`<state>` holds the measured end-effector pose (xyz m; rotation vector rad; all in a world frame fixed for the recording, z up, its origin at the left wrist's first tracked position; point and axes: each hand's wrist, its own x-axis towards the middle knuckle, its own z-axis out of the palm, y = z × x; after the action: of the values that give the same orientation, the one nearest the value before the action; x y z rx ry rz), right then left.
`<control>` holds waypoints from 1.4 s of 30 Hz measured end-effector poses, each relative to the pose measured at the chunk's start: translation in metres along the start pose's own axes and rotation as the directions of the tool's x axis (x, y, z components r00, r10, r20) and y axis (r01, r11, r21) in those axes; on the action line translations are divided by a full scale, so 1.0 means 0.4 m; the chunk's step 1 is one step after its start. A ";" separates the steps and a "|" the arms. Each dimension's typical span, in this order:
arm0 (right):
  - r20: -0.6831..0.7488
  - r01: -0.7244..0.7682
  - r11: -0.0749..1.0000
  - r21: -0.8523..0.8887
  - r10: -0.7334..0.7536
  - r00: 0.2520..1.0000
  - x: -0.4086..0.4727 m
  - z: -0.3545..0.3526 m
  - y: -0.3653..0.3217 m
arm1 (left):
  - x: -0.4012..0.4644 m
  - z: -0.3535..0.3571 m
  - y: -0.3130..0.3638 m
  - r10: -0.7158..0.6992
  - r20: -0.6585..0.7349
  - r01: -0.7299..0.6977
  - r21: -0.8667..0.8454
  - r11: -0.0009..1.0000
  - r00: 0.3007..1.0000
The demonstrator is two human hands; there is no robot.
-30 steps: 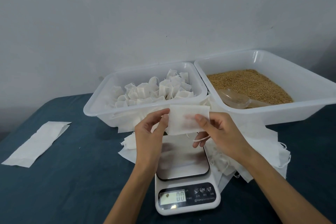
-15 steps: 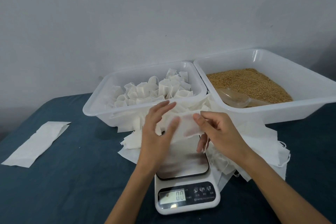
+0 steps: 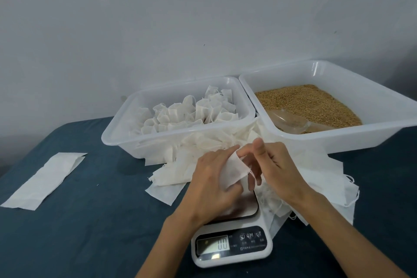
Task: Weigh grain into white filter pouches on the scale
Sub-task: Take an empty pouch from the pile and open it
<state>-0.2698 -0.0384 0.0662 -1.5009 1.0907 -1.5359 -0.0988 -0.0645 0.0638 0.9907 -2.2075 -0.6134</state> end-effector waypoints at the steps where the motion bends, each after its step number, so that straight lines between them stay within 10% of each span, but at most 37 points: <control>1: 0.033 0.006 1.000 -0.018 -0.006 0.999 -0.002 0.005 -0.001 | 0.000 0.003 -0.002 -0.011 -0.002 0.011 -0.003 1.000 1.000; 4: 0.097 0.082 0.996 -0.032 -0.078 0.992 -0.008 0.016 -0.003 | -0.001 0.009 -0.004 -0.076 -0.061 0.065 -0.172 0.983 0.995; 9: -0.179 0.224 0.974 -0.022 -0.224 0.958 0.000 -0.010 -0.025 | 0.009 -0.003 0.005 -0.188 -0.121 0.101 -0.512 0.853 0.975; 16: -0.352 0.223 0.899 -0.376 -0.361 0.864 0.039 -0.153 -0.063 | 0.013 -0.004 0.000 -0.229 -0.043 0.138 -0.684 0.716 0.973; 21: -0.261 -0.357 0.338 -0.871 0.296 0.919 0.164 -0.399 -0.061 | 0.010 0.004 0.003 -0.247 -0.008 0.159 -0.745 0.648 0.969; 23: -0.234 -0.359 0.151 -0.921 0.522 0.820 0.199 -0.438 -0.054 | 0.012 0.000 0.001 -0.255 -0.019 0.154 -0.753 0.640 0.967; 28: -0.220 -0.249 -0.015 -0.968 0.523 0.824 0.259 -0.445 0.001 | 0.017 -0.007 0.001 -0.275 -0.038 0.151 -0.759 0.633 0.961; 42: -0.428 -0.448 0.016 -0.894 0.269 0.863 0.336 -0.509 0.038 | 0.019 -0.003 -0.004 -0.276 -0.036 0.154 -0.755 0.637 0.961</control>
<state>-0.4826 -0.1500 0.1116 -1.5752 2.7133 -0.2999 -0.1011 -0.0717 0.0662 0.7996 -1.4495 -1.3773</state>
